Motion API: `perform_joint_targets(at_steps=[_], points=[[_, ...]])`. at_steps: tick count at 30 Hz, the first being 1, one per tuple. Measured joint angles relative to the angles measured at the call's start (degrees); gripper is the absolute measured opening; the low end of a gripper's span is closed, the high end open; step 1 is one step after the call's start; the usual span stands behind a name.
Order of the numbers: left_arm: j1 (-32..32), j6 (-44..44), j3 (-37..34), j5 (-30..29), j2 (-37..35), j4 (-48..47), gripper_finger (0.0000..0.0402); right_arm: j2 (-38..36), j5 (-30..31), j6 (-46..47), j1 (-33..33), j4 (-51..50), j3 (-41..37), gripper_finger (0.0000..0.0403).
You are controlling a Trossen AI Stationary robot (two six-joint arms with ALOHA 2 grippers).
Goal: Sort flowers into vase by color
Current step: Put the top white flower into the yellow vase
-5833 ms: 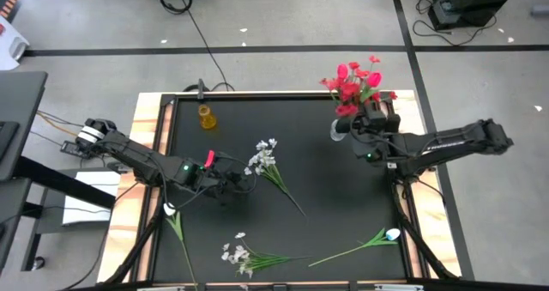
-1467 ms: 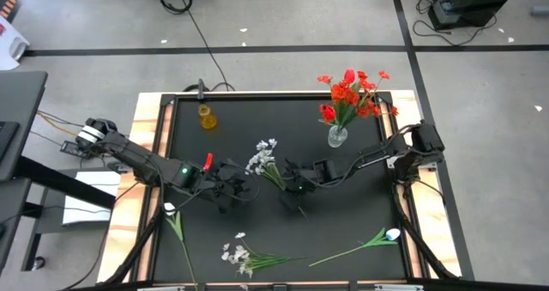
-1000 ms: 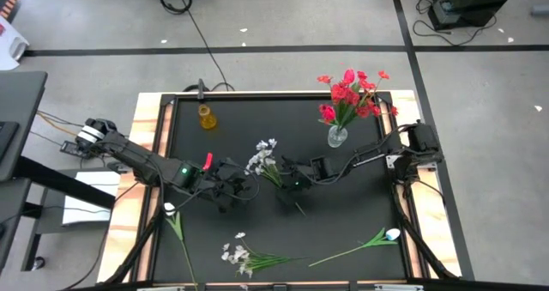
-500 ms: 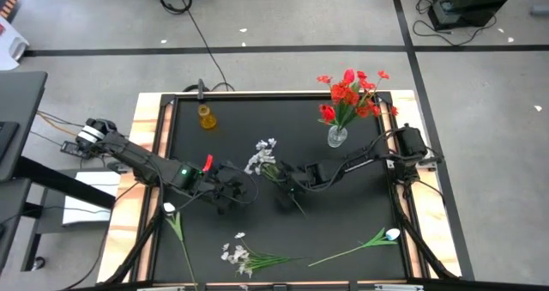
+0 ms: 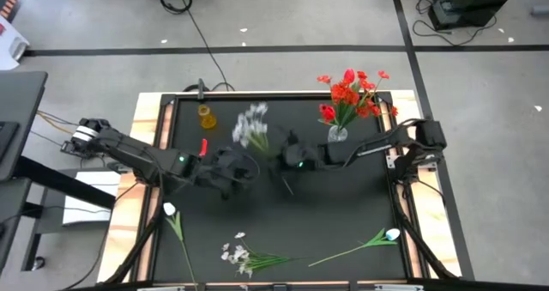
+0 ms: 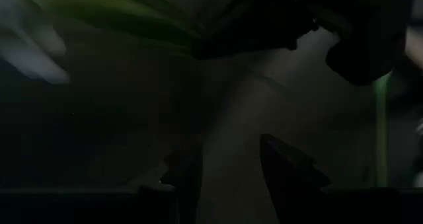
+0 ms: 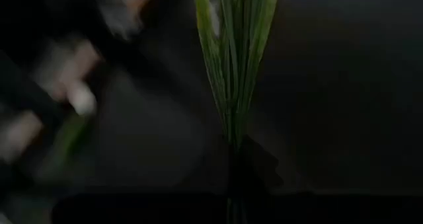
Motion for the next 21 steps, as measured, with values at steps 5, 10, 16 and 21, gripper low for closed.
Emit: perform_joint_targets(at_steps=[5,10,16,21], points=[[2.1,4.06,0.02,-4.75,-6.69,3.63,0.0187,-4.82,2.53,-5.9,-3.52,11.57,0.02,0.0021],[6.56,13.47,0.06,-5.11,-12.16,11.6,0.024,-7.24,-6.64,-15.9,-6.42,28.18,0.11,0.0032],[10.5,25.13,0.11,-2.25,-14.86,25.71,0.0264,-6.76,-15.82,-20.89,-8.2,37.97,0.09,0.0025],[13.85,26.4,0.11,-0.08,-14.96,27.81,0.0259,-6.67,-19.21,-24.22,-8.21,38.87,0.09,0.0026]])
